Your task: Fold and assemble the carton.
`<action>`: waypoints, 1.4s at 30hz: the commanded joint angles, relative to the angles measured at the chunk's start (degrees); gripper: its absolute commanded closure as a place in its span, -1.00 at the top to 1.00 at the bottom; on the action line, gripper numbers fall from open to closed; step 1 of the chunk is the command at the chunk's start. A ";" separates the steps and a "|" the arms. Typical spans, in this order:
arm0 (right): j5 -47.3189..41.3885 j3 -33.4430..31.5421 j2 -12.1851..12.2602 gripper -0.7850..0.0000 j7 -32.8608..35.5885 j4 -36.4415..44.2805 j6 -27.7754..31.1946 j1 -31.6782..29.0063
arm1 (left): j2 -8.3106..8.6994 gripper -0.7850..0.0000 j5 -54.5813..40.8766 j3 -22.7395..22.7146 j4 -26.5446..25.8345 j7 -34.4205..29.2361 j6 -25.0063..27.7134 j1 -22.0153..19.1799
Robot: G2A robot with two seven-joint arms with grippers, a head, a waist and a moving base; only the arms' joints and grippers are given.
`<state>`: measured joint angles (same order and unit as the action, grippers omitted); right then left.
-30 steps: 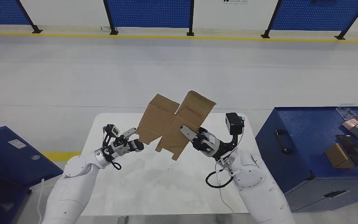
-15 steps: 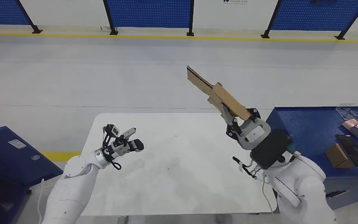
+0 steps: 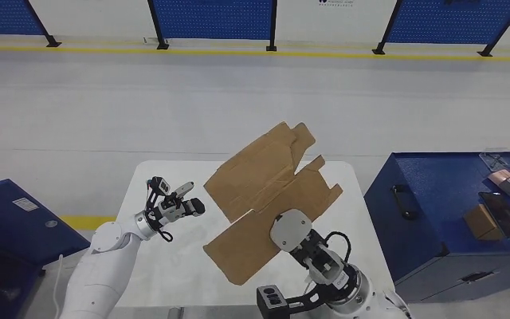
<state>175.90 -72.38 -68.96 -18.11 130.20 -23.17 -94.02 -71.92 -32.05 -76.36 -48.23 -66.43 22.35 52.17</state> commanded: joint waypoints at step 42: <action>-69.87 -7.38 2.42 -1.00 0.07 1.84 48.54 12.98 | 0.00 1.00 0.00 0.00 0.00 0.00 0.00 0.00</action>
<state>120.10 -78.09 -66.49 -19.30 133.65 20.28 -81.78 -71.92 -32.05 -76.36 -48.23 -66.43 22.35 52.17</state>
